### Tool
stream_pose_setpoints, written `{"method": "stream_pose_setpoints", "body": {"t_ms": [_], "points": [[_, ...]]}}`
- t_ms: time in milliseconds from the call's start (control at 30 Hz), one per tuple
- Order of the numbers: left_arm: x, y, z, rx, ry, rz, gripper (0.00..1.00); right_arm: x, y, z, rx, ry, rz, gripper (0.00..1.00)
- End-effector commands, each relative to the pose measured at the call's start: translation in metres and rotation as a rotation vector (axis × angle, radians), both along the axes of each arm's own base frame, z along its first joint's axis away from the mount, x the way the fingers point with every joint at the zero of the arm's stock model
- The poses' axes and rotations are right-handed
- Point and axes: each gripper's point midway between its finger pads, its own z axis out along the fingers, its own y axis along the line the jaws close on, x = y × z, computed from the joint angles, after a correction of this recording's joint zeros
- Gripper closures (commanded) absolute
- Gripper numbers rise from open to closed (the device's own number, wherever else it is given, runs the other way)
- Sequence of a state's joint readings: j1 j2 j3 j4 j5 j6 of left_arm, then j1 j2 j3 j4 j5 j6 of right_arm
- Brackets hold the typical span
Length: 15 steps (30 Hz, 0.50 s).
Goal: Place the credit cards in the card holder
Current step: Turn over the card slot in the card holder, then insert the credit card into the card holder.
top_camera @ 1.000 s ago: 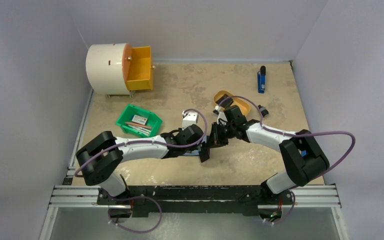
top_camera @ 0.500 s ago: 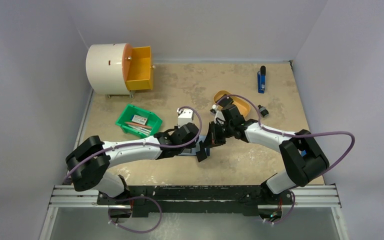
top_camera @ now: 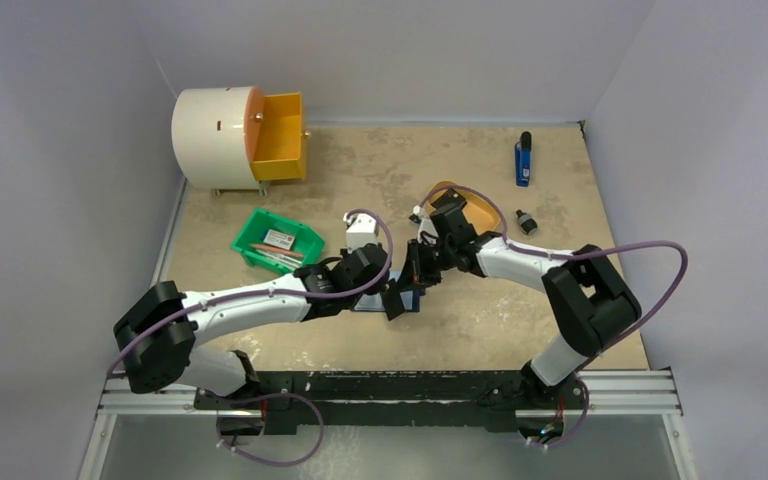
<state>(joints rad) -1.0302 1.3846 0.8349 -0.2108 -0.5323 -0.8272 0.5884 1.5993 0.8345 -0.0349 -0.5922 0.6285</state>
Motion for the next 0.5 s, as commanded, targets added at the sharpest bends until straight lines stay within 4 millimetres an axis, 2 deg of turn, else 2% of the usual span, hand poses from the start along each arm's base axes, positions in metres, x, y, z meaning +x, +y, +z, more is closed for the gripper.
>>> {"method": "stream_pose_setpoints", "body": {"t_ms": [0,233,467], "points": [[0.004,0.003,0.001,0.002,-0.026,0.021,0.78,0.015,0.012,0.008,0.02,-0.027,-0.011,1.0],[0.009,0.013,-0.035,0.085,0.0,0.061,0.89,0.014,0.002,0.012,-0.019,-0.049,-0.046,1.0],[0.009,0.032,-0.066,0.142,0.043,0.111,0.96,0.005,-0.01,0.011,-0.051,-0.03,-0.092,1.0]]}}
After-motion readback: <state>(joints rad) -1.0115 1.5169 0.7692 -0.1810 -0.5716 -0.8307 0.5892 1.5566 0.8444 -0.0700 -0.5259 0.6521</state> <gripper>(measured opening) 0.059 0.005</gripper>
